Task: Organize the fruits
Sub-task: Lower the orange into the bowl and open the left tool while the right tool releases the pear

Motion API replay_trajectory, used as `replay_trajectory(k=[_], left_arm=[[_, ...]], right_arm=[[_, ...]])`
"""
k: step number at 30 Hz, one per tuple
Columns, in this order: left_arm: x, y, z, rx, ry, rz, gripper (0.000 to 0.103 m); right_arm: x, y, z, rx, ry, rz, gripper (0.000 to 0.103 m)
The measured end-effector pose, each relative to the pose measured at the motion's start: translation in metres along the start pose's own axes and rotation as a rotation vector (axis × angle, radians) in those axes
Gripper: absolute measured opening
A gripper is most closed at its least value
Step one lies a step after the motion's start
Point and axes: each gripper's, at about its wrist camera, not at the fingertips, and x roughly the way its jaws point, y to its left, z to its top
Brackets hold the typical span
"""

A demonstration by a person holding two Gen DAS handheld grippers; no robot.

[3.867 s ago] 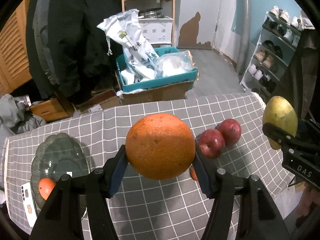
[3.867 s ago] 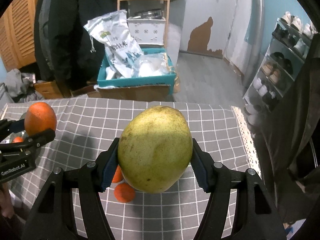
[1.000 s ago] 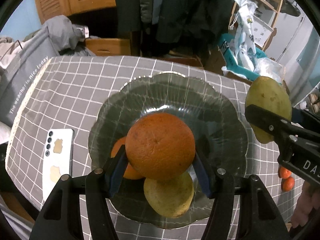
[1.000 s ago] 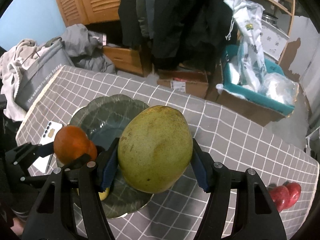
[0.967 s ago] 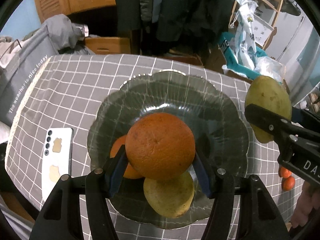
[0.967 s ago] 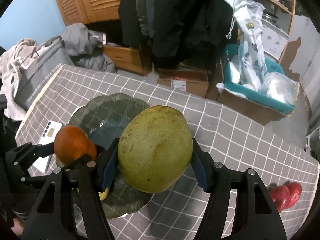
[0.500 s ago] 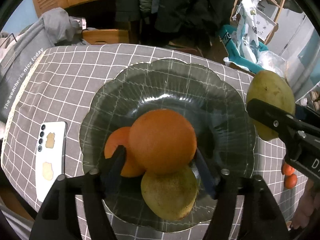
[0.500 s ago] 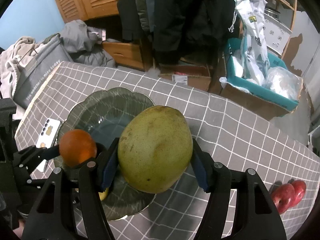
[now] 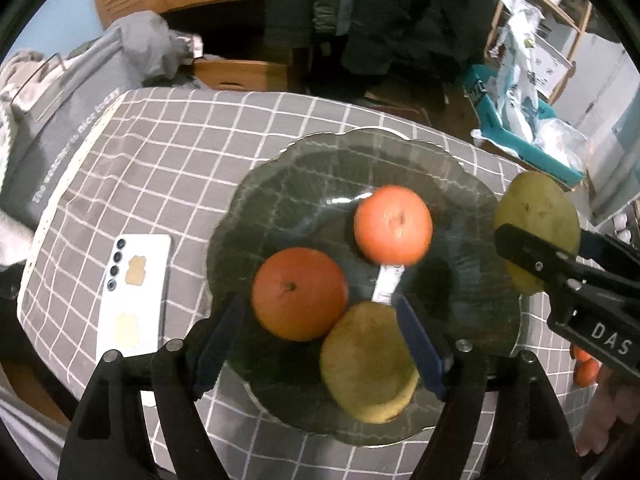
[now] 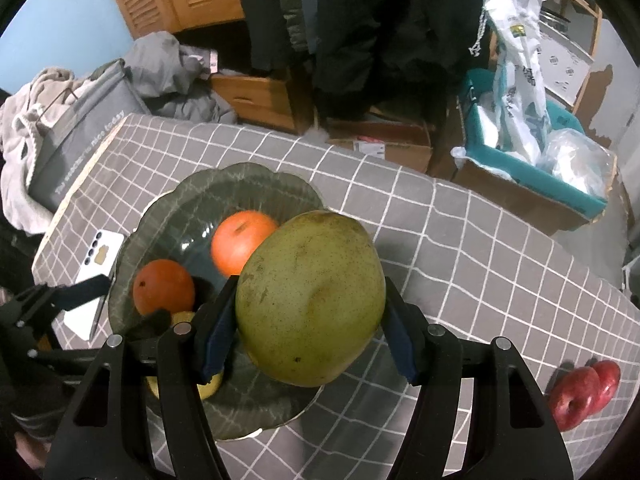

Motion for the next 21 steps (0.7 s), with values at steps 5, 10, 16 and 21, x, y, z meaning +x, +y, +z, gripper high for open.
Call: replay_trajectory(k=[5, 10, 16, 21], left_arm=[[-0.001, 0.015, -0.003, -0.039, 0.007, 0.009, 0.080], [-0.004, 0.020, -0.005, -0.043, 0.003, 0.020, 0.080], [-0.004, 0.023, -0.006, -0.042, -0.001, 0.030, 0.080], [-0.005, 0.024, -0.006, -0.042, -0.002, 0.032, 0.080]], right_arm=[[0.011, 0.009, -0.003, -0.023, 0.028, 0.009, 0.066], [0.020, 0.012, -0.007, -0.034, 0.058, 0.008, 0.066], [0.031, 0.014, -0.011, -0.037, 0.101, -0.001, 0.066], [0.024, 0.019, -0.010, -0.067, 0.060, -0.026, 0.075]])
